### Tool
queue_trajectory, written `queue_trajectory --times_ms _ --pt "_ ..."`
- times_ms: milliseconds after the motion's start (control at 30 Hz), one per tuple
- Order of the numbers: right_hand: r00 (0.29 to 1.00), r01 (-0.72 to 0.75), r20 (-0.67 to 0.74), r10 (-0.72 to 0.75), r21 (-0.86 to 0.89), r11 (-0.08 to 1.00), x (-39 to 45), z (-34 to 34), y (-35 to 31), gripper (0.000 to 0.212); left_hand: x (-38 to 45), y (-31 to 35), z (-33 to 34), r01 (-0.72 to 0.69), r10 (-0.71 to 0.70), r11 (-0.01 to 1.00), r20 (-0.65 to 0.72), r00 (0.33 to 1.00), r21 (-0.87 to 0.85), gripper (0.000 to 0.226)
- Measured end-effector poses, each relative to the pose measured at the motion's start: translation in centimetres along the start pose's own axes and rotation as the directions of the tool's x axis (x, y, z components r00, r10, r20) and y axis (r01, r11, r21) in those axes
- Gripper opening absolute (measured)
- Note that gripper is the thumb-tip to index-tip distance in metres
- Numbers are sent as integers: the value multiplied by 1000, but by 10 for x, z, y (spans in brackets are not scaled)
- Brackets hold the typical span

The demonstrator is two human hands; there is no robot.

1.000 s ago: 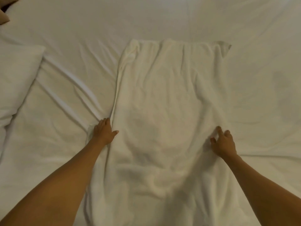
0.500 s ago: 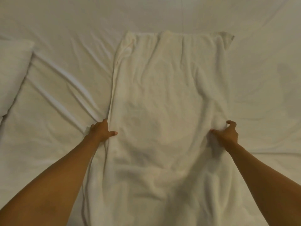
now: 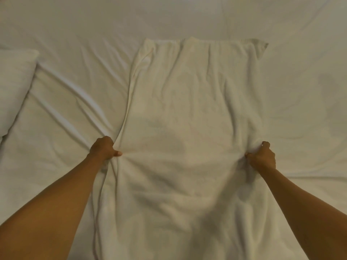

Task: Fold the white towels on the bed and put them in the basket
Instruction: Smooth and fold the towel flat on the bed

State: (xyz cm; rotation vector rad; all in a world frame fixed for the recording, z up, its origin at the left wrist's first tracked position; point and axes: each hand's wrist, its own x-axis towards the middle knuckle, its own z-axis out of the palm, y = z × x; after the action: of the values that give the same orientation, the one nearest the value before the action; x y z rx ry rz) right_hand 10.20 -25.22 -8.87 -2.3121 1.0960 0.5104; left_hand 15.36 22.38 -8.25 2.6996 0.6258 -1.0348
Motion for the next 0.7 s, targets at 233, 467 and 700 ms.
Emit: queue_trajectory --times_ms 233,467,700 --pt "946 287 -79 -314 -246 926 29 -7 -36 75 22 50 -42 -160 148 983 -125 981 -91 78" --pt "891 406 -68 -449 -322 855 82 -15 -107 63 66 132 -64 -355 352 935 -171 920 17 72" --pt "876 482 254 -410 -493 724 136 -3 -130 78 108 169 -70 -386 422 872 -61 905 299 81"
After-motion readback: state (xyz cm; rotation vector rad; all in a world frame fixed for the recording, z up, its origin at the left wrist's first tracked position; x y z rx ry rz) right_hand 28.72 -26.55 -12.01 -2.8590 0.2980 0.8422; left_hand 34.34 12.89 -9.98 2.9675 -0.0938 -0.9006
